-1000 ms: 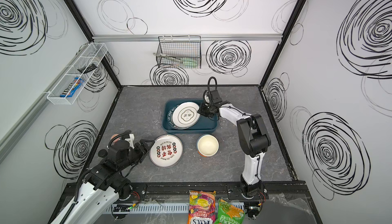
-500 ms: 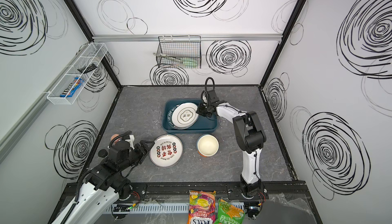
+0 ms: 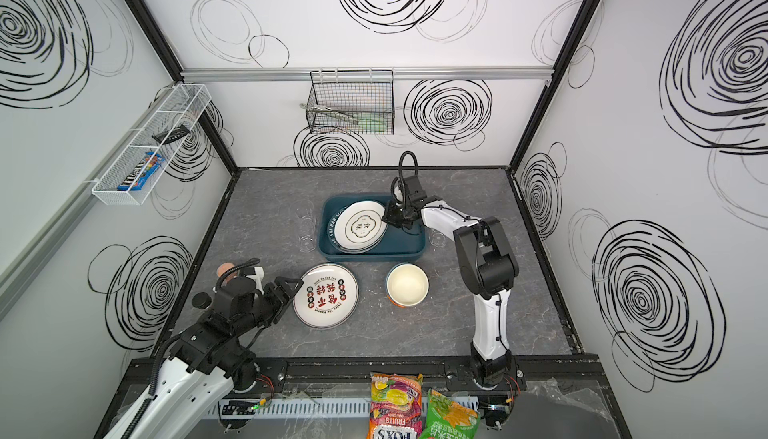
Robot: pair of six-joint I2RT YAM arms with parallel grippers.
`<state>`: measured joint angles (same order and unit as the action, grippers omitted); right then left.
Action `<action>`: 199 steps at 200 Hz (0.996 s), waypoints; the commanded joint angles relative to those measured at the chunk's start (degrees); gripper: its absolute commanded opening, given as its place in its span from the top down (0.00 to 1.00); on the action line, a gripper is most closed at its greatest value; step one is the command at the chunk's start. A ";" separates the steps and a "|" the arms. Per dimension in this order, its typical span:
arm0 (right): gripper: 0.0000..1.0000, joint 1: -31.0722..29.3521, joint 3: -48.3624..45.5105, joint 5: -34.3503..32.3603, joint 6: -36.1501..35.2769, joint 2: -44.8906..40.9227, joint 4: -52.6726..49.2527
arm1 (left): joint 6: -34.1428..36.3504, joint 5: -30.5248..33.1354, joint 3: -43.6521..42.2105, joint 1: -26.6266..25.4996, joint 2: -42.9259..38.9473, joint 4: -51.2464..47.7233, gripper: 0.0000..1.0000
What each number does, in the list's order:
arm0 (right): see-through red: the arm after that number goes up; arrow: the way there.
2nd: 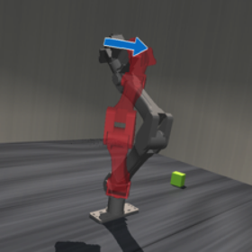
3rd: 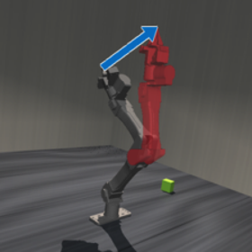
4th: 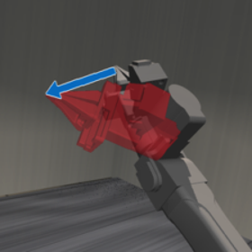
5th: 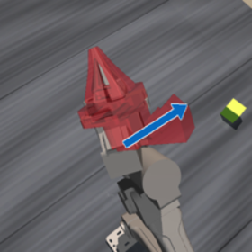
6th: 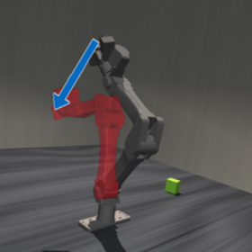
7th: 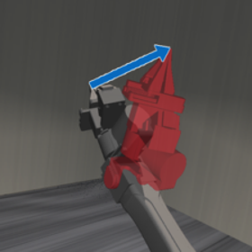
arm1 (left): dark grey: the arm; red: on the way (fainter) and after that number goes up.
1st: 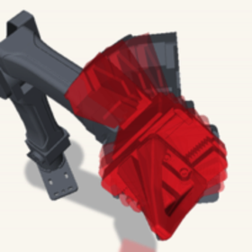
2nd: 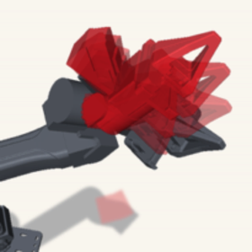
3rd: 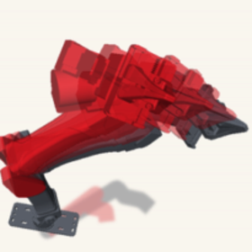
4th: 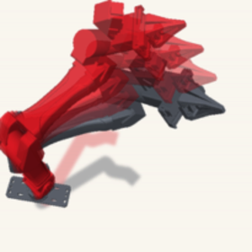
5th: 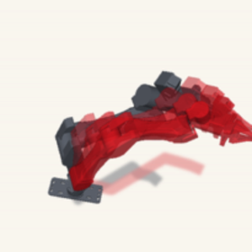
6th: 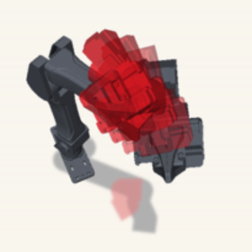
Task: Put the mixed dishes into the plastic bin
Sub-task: 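Lower the cloud-emblem plate onto the plates in the bin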
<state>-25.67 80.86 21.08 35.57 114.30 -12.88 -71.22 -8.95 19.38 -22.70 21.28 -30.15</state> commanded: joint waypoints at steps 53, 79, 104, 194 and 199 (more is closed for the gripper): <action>0.87 -0.78 2.63 -0.23 0.26 1.21 0.57 | -0.95 -0.10 -0.83 0.71 -1.37 0.68 0.25; 0.77 -0.97 2.82 -1.91 -0.45 1.18 -0.79 | -1.08 -0.15 -0.97 0.74 -1.58 0.69 0.25; 0.76 -1.49 3.93 -3.35 -1.59 1.67 -3.08 | -1.20 -0.27 -1.17 0.79 -1.69 0.79 0.25; 0.71 -2.43 5.62 -7.90 -3.59 2.50 -6.91 | -1.59 -0.37 -1.52 0.89 -2.23 0.63 0.25; 0.71 -2.45 5.62 -7.90 -3.67 2.59 -6.94 | -1.56 -0.37 -1.60 0.82 -2.23 0.62 0.25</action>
<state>-27.81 84.42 14.61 32.88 116.27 -17.96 -72.16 -9.06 18.22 -22.33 19.73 -30.26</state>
